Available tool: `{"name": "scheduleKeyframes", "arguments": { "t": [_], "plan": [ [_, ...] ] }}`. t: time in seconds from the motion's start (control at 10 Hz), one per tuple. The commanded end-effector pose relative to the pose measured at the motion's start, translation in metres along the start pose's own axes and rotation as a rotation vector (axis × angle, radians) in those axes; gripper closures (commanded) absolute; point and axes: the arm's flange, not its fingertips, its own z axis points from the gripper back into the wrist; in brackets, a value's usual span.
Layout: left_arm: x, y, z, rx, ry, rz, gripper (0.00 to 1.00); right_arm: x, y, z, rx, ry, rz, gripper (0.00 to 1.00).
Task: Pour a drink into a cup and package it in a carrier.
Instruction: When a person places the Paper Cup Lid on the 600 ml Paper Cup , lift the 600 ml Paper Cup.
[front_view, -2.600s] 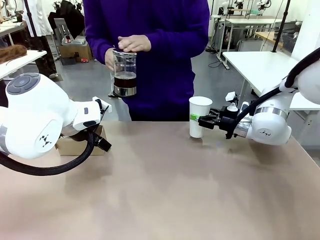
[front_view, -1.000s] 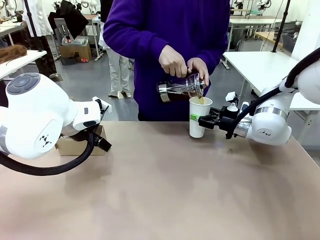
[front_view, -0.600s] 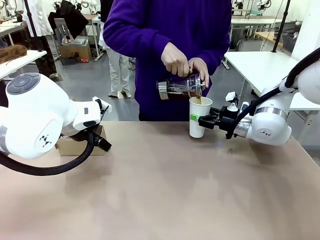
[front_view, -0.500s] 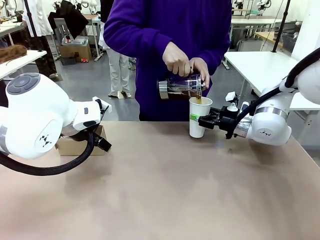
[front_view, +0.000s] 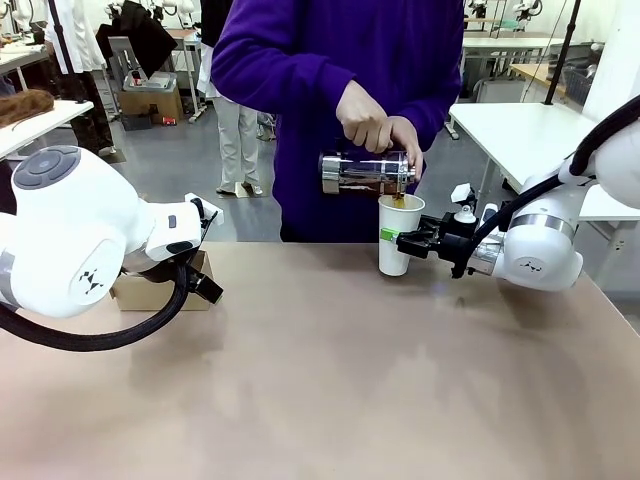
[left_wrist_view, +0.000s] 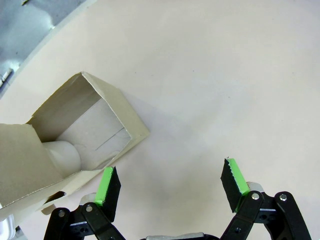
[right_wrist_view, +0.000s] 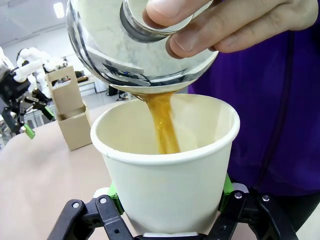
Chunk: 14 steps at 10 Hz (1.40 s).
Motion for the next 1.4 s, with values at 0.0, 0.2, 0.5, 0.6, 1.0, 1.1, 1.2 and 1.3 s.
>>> {"name": "scheduleKeyframes", "arguments": {
  "t": [0.0,0.2,0.5,0.6,1.0,1.1,1.2,1.3],
  "plan": [
    [-0.0002,0.0007,0.0003,-0.002,-0.001,0.002,0.00,0.0034,0.0019,0.0000,0.000,-0.001,0.004,0.20],
    [-0.0002,0.0007,0.0003,-0.002,-0.001,0.002,0.00,0.0034,0.0019,0.0000,0.000,-0.001,0.004,0.20],
    [-0.0002,0.0007,0.0003,-0.002,-0.001,0.002,0.00,0.0034,0.0019,0.0000,0.000,-0.001,0.004,0.20],
    [-0.0002,0.0007,0.0003,-0.002,-0.001,0.002,0.00,0.0034,0.0019,0.0000,0.000,-0.001,0.004,0.20],
    [-0.0002,0.0007,0.0003,-0.002,-0.001,0.002,0.00,0.0034,0.0019,0.0000,0.000,-0.001,0.004,0.20],
    [-0.0002,0.0007,0.0003,-0.002,-0.001,0.002,0.00,0.0034,0.0019,0.0000,0.000,-0.001,0.004,0.20],
    [-0.0002,0.0007,0.0003,-0.002,-0.001,0.002,0.00,0.0034,0.0019,0.0000,0.000,-0.001,0.004,0.20],
    [-0.0002,0.0007,0.0003,-0.002,-0.001,0.002,0.00,0.0034,0.0019,0.0000,0.000,-0.001,0.004,0.20]
  ]
}}
